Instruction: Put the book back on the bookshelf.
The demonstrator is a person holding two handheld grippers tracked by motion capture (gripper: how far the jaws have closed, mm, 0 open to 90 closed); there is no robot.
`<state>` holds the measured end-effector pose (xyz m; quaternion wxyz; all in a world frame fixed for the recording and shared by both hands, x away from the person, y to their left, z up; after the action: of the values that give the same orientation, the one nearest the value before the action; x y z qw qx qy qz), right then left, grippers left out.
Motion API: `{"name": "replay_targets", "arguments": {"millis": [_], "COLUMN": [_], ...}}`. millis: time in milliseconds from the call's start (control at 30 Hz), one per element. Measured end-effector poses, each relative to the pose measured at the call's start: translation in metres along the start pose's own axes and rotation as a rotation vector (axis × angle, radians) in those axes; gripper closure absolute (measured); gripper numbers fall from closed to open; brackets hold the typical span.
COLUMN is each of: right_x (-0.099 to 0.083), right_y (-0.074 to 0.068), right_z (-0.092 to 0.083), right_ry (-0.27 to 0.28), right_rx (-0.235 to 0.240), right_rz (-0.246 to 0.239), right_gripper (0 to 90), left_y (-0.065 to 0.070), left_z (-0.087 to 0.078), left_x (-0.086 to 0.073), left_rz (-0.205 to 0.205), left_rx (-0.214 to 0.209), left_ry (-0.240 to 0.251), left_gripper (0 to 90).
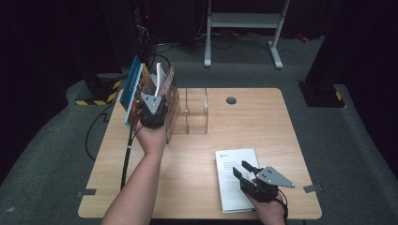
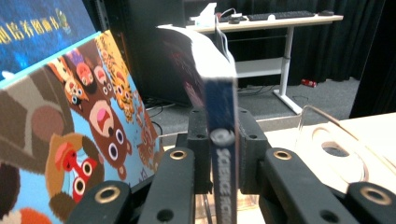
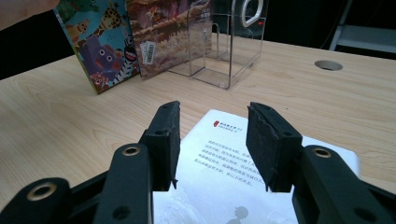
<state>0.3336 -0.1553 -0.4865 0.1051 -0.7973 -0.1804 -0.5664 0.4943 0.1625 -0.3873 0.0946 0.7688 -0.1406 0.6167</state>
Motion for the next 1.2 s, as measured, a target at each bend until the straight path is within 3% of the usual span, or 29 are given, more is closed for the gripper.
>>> {"name": "replay_targets", "arguments": {"millis": [400, 733, 1200], "right_x": [-0.001, -0.002, -0.002], "right_y": [-0.005, -0.007, -0.009], "right_z": [0.002, 0.003, 0.003], "right_ry": [-0.003, -0.008, -0.01], "right_rx": [0.012, 0.019, 0.023], "right_rz": [-0.009, -0.011, -0.014], "right_gripper": [54.2, 54.2, 54.2], "left_y": [0.001, 0.006, 0.008], "left_z": [-0.004, -0.006, -0.012], "left_x": [-0.005, -0.008, -0.013], "left_rz": [0.001, 0.03, 0.027], "left_rx": [0.019, 0.027, 0.017], "left_ry": [-0.016, -0.028, -0.044], "left_gripper": [71.9, 69.8, 67.0]}}
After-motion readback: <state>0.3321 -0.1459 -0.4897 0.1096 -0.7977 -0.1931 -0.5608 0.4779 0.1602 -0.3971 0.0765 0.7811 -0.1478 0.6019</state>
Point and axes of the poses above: each handheld gripper's, and its own axes: z roughly forward along the jaws, x roughly out of its top, y roughly to its right, the point moved 5 cm from there along z, roughly forward along the jaws, and after that the axes turned 15 degrees about -x, right-handed, at the moved point
